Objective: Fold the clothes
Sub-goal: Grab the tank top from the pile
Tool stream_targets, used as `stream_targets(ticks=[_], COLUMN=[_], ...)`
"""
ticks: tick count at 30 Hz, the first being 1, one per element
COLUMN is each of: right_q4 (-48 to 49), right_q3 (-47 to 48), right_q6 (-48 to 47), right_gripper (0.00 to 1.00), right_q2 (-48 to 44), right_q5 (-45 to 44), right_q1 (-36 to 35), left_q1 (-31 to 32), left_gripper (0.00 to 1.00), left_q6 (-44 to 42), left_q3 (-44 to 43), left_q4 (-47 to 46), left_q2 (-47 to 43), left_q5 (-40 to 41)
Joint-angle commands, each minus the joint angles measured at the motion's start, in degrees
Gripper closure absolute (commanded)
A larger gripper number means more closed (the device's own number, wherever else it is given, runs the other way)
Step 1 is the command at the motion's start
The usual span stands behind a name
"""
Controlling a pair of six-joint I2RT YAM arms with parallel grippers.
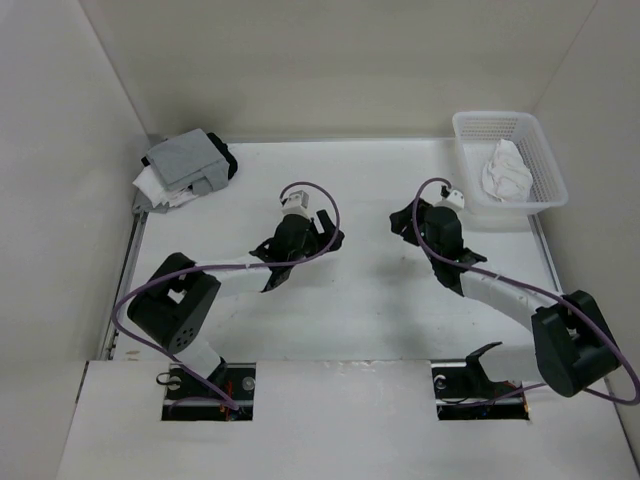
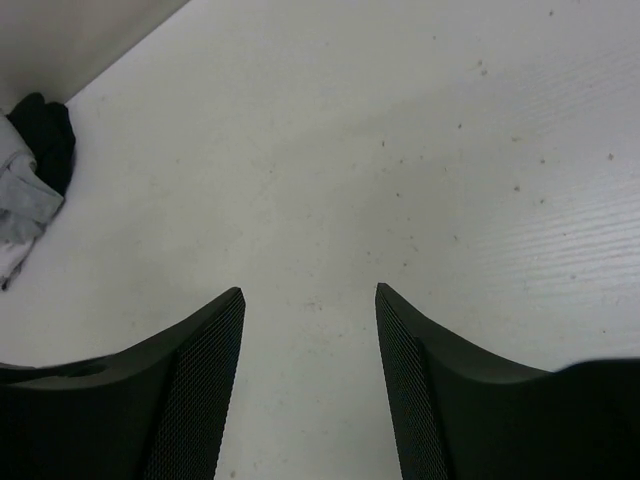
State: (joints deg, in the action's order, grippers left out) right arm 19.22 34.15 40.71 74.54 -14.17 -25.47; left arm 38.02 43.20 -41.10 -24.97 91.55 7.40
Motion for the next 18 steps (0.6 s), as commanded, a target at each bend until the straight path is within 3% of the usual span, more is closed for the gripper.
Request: stream_targets(ticks=[1, 5, 8, 12, 13, 18], right_q4=[-2.17, -3.14, -3.40, -5.59, -9.69, -20.17], right_q3=[5.21, 9.35, 13.91, 21.90, 27.75, 48.84], right_q6=[-0.81, -1.77, -2.65, -5.19, -6.24, -6.69], right_gripper=[0.40, 0.46, 0.59, 0.90, 0.97, 0.95], right_q2=[-1.42, -1.16, 0.16, 4.02, 7.08, 21.91], right_q5=[-2.52, -2.61, -2.61, -2.61, -2.79, -2.96], right_q1=[-0.50, 0.38, 2.84, 7.93, 12.38, 25.92], left_q1=[0.95, 2.36, 2.89, 2.80, 2.80, 2.80], left_gripper=[0.24, 0.25, 0.25, 0.27, 0.31, 0.40], left_q6=[-1.10, -1.54, -2.06, -4.08, -4.61, -4.88], left_q3=[1.55, 2.43, 3.22, 5.24, 6.20, 7.09], left_q4=[-5.17, -6.23, -7.37, -9.56, -11.14, -13.17], left_q2=[-2.60, -2.78, -3.04, -5.85, -6.46, -6.38], left_q5=[-2.39, -2.56, -2.56, -2.04, -2.04, -2.48])
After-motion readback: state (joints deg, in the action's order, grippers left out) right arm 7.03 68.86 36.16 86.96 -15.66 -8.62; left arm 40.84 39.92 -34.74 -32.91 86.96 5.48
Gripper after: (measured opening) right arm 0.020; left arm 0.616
